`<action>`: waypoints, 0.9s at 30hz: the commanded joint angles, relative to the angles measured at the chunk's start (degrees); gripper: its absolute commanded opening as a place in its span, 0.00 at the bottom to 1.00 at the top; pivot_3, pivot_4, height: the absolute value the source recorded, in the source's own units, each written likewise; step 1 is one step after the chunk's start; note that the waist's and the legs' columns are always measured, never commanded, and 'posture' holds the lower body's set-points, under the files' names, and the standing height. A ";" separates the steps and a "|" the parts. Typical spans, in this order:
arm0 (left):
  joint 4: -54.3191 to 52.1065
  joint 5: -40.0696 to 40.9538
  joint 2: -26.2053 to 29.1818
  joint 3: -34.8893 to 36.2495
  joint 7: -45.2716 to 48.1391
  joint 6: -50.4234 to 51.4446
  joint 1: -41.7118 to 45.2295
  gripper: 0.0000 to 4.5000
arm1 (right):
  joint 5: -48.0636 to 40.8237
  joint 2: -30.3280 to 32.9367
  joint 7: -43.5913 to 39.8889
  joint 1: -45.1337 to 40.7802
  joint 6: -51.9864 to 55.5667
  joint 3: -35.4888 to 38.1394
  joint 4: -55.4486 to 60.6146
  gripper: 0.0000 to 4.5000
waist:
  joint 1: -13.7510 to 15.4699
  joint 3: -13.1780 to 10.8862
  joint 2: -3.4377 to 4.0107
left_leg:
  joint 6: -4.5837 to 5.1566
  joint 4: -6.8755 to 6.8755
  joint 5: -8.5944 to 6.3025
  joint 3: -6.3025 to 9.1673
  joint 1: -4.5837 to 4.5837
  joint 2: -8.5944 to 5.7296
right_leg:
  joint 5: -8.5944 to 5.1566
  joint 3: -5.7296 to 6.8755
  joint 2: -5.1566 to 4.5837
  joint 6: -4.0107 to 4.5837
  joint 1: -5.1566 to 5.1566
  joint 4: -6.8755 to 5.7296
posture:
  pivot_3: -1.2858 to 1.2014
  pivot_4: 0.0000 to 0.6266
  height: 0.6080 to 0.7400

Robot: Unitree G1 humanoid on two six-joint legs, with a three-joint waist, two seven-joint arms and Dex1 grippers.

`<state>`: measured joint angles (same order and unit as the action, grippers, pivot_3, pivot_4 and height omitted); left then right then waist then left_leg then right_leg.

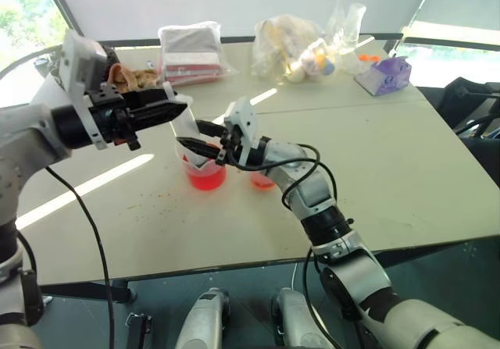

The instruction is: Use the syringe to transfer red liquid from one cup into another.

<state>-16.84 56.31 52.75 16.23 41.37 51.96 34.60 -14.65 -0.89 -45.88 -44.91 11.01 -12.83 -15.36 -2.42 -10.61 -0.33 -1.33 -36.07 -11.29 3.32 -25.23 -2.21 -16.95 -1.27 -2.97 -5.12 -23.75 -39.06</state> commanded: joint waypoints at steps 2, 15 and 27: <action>-0.83 -0.13 -0.99 -0.07 0.40 -0.65 1.35 0.25 | -0.55 -0.17 -0.25 -0.53 -0.15 0.08 3.47 0.29 | 0.00 0.00 0.00 | 0.00 0.00 0.00 0.00 0.00 0.00 | 0.00 0.00 0.00 0.00 0.00 0.00 | 0.52 0.24 0.97; -2.09 2.25 -3.11 1.72 -3.71 1.97 3.94 0.00 | -1.05 -0.70 -0.70 0.15 0.77 -0.26 3.36 0.29 | 0.01 0.00 -0.01 | 0.00 -0.02 0.00 0.01 0.00 0.00 | 0.00 0.00 0.00 0.00 0.00 -0.02 | 0.52 0.24 0.97; -0.47 2.62 -2.73 2.87 -5.93 2.98 7.90 0.00 | -0.83 -1.14 -1.38 1.10 1.09 -0.62 2.17 0.29 | 0.04 0.00 -0.01 | 0.00 -0.02 0.00 0.01 0.00 0.00 | 0.00 0.00 0.01 0.00 0.01 -0.02 | 0.52 0.24 0.97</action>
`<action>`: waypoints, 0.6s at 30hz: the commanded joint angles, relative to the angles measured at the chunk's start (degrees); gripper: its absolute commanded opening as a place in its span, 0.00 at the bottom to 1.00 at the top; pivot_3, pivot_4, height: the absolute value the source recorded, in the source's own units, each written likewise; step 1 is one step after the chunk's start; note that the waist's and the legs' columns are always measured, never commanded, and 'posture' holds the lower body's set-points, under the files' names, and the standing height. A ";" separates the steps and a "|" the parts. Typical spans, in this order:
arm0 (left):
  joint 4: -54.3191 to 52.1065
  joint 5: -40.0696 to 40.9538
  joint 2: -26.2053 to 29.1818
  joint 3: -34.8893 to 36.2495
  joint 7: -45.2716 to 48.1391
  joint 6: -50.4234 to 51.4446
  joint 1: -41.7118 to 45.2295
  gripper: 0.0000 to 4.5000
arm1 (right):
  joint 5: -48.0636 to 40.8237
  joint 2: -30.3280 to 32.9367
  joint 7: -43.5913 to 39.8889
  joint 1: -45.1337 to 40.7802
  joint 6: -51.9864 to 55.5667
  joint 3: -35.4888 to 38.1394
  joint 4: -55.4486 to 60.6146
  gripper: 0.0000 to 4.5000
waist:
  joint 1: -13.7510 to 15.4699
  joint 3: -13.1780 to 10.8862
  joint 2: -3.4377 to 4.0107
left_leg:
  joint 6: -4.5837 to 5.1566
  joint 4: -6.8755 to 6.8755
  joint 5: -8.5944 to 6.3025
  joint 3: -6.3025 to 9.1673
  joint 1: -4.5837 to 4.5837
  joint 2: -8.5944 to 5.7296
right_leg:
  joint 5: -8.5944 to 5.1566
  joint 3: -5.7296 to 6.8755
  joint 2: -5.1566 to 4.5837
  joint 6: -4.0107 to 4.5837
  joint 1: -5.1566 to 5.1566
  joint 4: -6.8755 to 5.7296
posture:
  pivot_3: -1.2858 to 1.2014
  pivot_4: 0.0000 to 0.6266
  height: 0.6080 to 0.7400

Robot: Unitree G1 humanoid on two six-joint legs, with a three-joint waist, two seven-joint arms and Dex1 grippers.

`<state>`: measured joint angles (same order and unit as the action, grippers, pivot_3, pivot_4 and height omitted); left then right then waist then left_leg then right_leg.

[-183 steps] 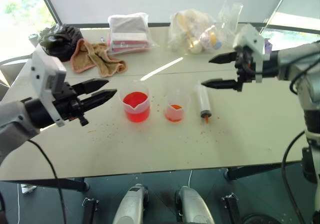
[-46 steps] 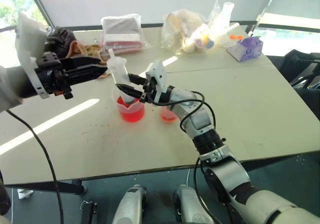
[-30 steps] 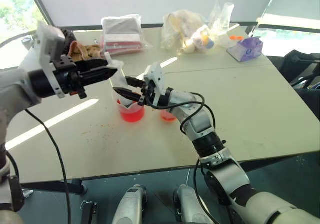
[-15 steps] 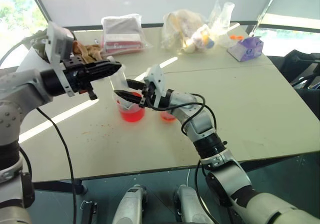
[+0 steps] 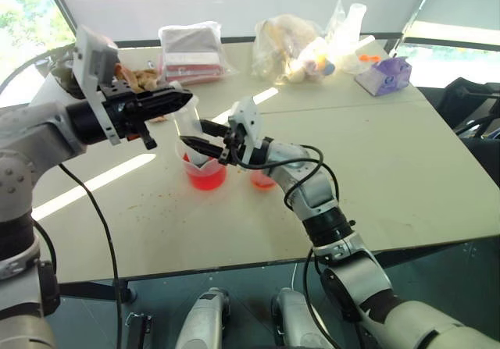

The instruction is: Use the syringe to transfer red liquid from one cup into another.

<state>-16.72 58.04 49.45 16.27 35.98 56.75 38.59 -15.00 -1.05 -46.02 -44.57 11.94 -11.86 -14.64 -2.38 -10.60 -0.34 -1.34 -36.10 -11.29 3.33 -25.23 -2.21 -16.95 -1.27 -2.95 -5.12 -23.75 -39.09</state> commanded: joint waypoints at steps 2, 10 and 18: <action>0.22 0.33 0.85 2.81 -0.23 -1.92 5.08 0.00 | -0.43 -0.81 -1.61 0.89 0.04 -1.70 1.05 0.29 | 0.00 0.00 0.00 | 0.00 0.00 0.00 0.00 0.00 0.00 | 0.00 0.00 0.00 0.00 0.00 0.00 | 0.52 0.24 0.97; 2.59 -1.24 1.64 2.64 0.96 -2.79 7.73 0.00 | -0.09 -0.83 -2.12 1.60 -0.38 -2.05 -0.55 0.29 | -0.03 0.00 0.00 | 0.00 0.00 0.00 0.00 0.00 0.00 | 0.00 0.00 0.04 0.00 0.00 0.00 | 0.52 0.24 0.97; 3.76 -2.52 2.07 2.49 1.95 -3.48 9.04 0.00 | 0.77 -1.18 -2.39 2.75 -1.26 -2.97 -2.29 0.29 | -0.02 0.00 0.00 | -0.01 0.00 0.01 0.00 0.00 0.00 | 0.00 0.00 0.04 0.00 0.00 0.00 | 0.52 0.24 0.97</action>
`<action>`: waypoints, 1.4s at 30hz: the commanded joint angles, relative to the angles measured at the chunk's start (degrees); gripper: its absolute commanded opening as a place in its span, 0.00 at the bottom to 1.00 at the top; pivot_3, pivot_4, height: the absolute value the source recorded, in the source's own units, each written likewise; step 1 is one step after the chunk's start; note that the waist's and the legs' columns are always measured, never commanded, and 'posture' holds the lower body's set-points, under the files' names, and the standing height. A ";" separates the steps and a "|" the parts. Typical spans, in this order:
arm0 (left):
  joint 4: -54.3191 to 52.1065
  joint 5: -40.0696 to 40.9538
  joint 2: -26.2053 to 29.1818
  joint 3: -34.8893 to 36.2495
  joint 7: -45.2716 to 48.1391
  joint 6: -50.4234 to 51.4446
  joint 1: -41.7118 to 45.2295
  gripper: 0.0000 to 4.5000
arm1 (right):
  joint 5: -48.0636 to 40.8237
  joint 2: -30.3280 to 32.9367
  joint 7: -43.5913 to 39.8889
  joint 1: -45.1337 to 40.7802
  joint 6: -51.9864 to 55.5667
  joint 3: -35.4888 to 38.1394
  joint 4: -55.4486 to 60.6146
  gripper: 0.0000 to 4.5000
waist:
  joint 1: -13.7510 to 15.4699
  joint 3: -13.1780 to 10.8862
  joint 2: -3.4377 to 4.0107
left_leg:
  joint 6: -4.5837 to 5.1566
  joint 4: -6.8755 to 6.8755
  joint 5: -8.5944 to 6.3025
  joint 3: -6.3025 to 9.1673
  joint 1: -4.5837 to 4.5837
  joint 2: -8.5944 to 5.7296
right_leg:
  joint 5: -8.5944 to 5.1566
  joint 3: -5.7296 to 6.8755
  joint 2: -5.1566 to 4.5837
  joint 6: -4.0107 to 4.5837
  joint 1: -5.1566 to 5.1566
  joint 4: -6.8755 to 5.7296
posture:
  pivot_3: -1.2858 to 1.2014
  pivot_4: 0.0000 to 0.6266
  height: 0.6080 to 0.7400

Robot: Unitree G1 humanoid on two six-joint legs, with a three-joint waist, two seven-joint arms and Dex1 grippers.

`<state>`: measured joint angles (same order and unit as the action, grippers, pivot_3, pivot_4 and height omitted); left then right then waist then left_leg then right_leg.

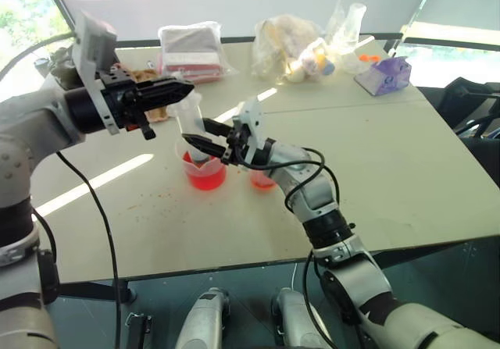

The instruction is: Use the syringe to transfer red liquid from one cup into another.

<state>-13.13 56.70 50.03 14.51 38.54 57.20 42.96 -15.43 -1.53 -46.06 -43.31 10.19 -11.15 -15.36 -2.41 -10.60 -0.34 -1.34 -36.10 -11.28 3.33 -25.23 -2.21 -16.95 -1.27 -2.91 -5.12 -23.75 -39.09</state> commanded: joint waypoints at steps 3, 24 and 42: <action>0.12 -1.22 1.50 4.36 -0.55 -3.78 4.83 0.00 | 1.21 -0.67 -2.42 1.76 0.44 -3.84 -1.47 0.29 | -0.01 0.00 0.00 | 0.00 0.00 0.00 0.00 0.00 0.00 | 0.00 0.00 0.01 0.00 0.00 0.00 | 0.52 0.24 0.97; -1.82 -3.18 2.28 4.88 0.56 -3.43 0.22 0.43 | -0.54 0.03 -1.54 -2.54 1.91 -1.13 3.29 0.29 | -0.01 0.00 0.00 | -0.01 0.01 0.00 0.00 0.00 0.00 | 0.00 0.00 -0.02 0.00 -0.01 0.00 | 0.52 0.24 0.97; -5.82 -0.19 5.03 17.00 -1.73 -0.79 -11.34 0.49 | -2.08 1.90 0.74 -7.21 2.16 3.46 5.91 0.29 | -0.05 0.00 0.00 | -0.01 0.02 0.00 0.01 0.00 0.01 | 0.00 -0.01 -0.06 0.00 -0.02 0.00 | 0.52 0.24 0.97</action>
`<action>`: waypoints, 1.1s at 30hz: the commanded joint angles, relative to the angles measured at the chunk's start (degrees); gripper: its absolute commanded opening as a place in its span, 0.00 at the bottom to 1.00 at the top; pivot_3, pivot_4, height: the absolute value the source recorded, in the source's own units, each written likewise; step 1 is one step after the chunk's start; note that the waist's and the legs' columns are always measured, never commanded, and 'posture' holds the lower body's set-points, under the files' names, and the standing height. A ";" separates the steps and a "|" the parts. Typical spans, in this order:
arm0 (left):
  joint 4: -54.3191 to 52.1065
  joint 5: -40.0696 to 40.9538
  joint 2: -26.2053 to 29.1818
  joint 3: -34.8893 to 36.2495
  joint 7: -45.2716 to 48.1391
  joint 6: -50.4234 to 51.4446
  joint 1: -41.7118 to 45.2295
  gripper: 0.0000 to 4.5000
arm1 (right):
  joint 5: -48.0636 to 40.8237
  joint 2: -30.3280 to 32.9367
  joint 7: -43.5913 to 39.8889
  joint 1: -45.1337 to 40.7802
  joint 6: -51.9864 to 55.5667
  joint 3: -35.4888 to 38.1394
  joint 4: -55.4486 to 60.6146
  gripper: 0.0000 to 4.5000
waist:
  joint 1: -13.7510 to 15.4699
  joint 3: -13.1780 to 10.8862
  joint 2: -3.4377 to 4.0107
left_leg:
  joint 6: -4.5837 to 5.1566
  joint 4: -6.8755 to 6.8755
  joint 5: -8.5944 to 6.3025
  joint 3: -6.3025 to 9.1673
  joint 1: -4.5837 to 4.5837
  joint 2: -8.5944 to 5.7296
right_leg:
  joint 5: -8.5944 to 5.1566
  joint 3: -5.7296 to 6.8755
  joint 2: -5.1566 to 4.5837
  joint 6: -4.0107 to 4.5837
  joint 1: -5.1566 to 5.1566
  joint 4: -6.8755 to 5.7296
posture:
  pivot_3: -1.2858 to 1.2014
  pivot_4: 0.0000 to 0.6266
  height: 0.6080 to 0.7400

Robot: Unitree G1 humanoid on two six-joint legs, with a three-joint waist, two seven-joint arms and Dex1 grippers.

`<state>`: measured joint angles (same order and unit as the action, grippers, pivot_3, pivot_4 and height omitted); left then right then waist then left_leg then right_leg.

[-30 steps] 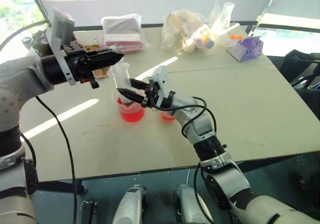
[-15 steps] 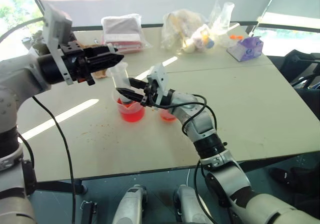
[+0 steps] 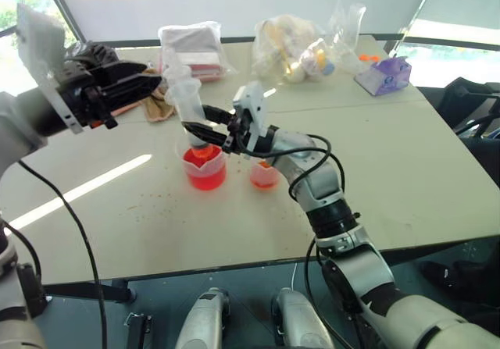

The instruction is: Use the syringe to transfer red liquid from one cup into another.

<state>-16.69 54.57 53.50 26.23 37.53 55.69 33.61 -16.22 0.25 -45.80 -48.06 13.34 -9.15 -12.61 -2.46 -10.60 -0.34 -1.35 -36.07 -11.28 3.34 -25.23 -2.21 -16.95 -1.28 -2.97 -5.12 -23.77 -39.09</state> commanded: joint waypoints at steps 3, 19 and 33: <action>-3.69 2.43 2.36 7.18 -0.37 0.85 -5.54 0.49 | -1.45 0.63 1.32 -3.33 -0.80 2.37 3.61 0.29 | -0.01 0.00 0.00 | 0.00 0.02 0.00 0.00 0.00 0.00 | 0.00 0.00 -0.01 0.00 -0.02 0.00 | 0.52 0.24 0.97; 3.75 -2.36 -3.44 -5.85 2.88 -7.28 2.97 0.49 | -4.31 12.95 9.37 -0.54 11.10 9.89 21.59 0.29 | 1.45 0.01 -0.02 | 0.00 0.02 0.01 -0.05 -0.01 -0.04 | 0.02 0.03 -0.14 0.04 -0.02 0.02 | 0.52 0.24 0.97; 17.42 -10.45 -13.08 -19.73 12.75 -12.91 22.37 0.49 | -4.46 16.81 15.76 13.51 16.88 9.59 33.70 0.29 | 1.47 0.00 -0.05 | 0.04 -0.06 0.03 -0.08 -0.03 -0.02 | 0.02 0.04 0.07 0.03 0.04 0.03 | 0.52 0.24 0.97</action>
<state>0.55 44.69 40.44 6.66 48.99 44.20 53.75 -20.44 16.93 -30.60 -34.33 31.21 0.32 18.35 -0.99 -10.61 -0.39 -1.31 -36.13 -11.25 3.27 -25.26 -2.23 -16.94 -1.24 -2.89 -5.09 -23.72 -39.07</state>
